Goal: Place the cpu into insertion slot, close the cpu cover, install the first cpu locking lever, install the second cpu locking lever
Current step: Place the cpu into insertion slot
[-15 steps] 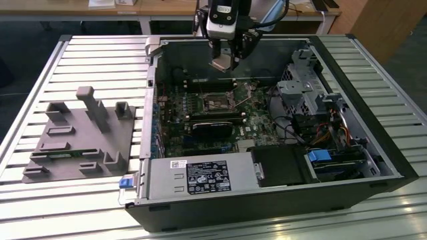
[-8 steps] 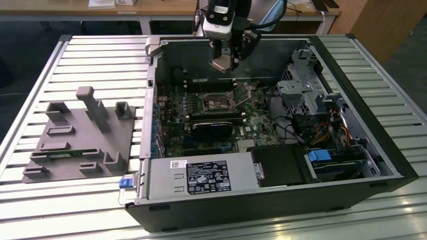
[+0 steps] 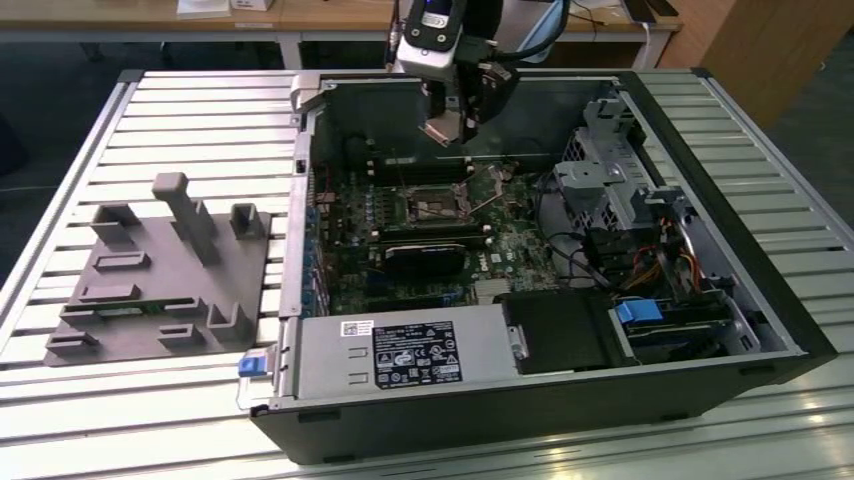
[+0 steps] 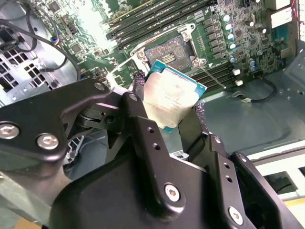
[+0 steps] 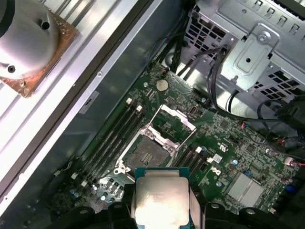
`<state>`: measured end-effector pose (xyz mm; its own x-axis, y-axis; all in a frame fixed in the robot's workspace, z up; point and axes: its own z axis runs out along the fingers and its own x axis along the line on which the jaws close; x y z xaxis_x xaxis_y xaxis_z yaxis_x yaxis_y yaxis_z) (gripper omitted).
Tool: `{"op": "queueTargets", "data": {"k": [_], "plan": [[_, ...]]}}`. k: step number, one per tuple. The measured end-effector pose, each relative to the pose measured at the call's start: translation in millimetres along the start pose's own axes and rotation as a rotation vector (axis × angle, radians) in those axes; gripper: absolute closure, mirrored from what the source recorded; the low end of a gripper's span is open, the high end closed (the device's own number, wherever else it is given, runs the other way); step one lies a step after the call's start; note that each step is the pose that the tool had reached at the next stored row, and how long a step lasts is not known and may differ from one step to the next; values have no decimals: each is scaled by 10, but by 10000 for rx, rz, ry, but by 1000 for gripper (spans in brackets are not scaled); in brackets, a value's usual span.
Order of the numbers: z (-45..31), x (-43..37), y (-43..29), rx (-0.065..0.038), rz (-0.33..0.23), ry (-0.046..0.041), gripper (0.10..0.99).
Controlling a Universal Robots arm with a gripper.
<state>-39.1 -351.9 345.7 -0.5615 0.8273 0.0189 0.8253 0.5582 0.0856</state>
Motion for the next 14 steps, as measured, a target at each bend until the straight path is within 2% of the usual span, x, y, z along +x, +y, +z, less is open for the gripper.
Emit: {"op": "queueTargets", "data": {"k": [14], "plan": [[45, 2, -2, -18, 1249, -104, 553]]}}
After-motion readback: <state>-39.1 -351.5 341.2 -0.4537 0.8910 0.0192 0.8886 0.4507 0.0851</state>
